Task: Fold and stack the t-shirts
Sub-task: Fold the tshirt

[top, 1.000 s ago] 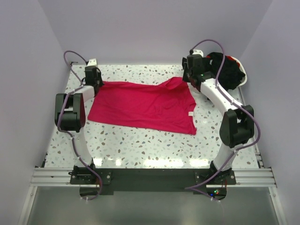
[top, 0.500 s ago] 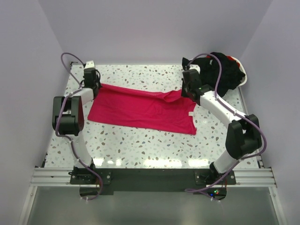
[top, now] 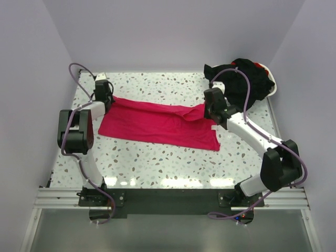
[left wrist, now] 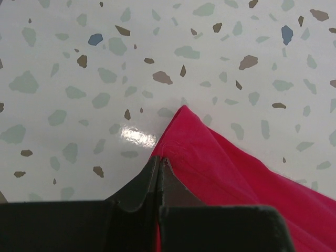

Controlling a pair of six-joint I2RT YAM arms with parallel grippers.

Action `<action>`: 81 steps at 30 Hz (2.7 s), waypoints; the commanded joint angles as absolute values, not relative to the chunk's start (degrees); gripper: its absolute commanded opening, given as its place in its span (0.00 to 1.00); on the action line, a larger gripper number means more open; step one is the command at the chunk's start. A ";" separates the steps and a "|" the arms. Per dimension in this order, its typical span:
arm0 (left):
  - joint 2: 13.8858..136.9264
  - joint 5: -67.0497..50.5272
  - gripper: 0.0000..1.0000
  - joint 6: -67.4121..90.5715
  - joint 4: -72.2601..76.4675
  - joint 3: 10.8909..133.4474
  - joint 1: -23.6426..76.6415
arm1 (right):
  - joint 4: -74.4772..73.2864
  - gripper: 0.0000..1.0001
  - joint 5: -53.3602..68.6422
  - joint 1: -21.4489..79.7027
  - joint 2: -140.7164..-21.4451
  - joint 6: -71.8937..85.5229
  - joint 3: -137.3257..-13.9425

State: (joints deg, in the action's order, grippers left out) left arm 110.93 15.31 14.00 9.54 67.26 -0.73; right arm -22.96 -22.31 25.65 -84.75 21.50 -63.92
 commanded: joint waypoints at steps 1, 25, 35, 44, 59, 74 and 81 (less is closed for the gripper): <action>106.88 17.14 0.00 16.17 10.11 66.18 -0.61 | -22.76 0.00 -24.79 26.10 -82.36 22.85 -61.62; 89.21 18.82 0.80 19.69 12.47 54.15 5.45 | -21.89 0.58 -27.16 34.62 -80.42 25.58 -55.81; 94.13 9.23 0.83 21.44 17.48 54.93 5.45 | -6.86 0.43 -12.93 36.47 -91.66 25.93 -57.21; 95.45 8.26 0.84 21.88 18.72 55.28 5.45 | -3.25 0.40 -11.34 36.39 -100.97 26.19 -63.10; 97.64 7.82 0.85 22.15 18.90 56.78 5.45 | -6.59 0.10 -10.81 36.56 -107.23 26.98 -68.29; 99.23 7.29 0.86 22.15 18.37 57.57 5.45 | -9.05 0.11 -8.79 38.49 -104.33 29.88 -67.23; 99.14 7.12 0.87 22.15 18.02 57.48 5.45 | -10.81 0.22 -9.75 39.99 -103.89 30.50 -67.68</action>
